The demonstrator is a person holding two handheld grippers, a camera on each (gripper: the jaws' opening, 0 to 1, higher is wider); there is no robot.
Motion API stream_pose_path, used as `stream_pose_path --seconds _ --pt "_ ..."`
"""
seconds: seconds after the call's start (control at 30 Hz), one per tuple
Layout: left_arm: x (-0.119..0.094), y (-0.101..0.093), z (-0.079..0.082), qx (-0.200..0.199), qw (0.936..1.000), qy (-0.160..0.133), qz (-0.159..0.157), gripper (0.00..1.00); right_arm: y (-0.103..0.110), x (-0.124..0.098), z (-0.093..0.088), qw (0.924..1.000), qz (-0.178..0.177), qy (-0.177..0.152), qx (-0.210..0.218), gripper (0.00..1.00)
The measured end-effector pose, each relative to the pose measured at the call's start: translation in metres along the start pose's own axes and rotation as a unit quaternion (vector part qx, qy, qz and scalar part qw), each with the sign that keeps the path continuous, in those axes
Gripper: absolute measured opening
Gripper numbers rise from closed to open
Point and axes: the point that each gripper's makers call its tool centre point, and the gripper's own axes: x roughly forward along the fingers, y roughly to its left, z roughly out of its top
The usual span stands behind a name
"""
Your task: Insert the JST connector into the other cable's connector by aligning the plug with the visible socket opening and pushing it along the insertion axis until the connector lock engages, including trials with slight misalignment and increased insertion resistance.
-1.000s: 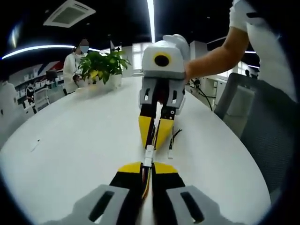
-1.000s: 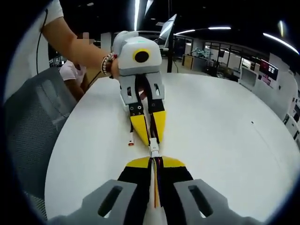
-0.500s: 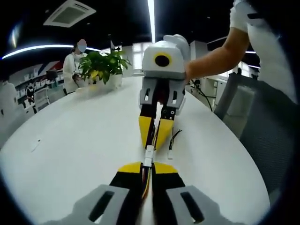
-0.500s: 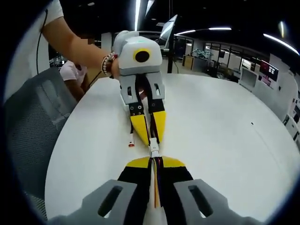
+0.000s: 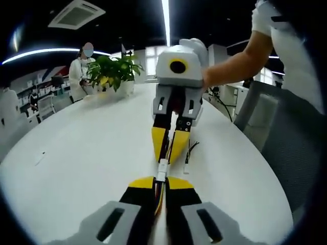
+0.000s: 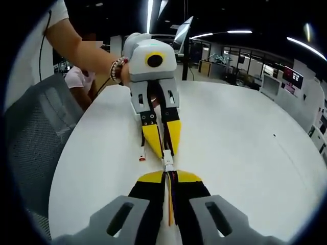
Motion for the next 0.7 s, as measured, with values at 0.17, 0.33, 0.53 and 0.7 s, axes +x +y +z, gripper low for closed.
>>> stream_pose_path --seconds 0.17,0.33,0.53,0.7 --pt "0.0006 -0.0005 -0.0003 -0.001 1.0000 0.001 -0.001 0.00 -0.0006 0.0003 -0.0012 1.0000 0.001 0.002 -0.001 0.03" --pt "0.0015 -0.0021 0.0019 0.008 1.0000 0.001 -0.005 0.00 -0.0012 0.0028 -0.0022 1.0000 0.001 0.006 0.001 0.03" --pt "0.0016 -0.0031 0.0015 0.008 0.9999 0.001 -0.008 0.00 0.0006 0.0023 -0.0022 1.0000 0.002 0.007 0.000 0.03" --pt "0.0027 -0.0047 0.0021 0.008 0.9999 0.001 -0.012 0.00 0.0016 0.0023 -0.0017 1.0000 0.002 0.006 -0.001 0.03"
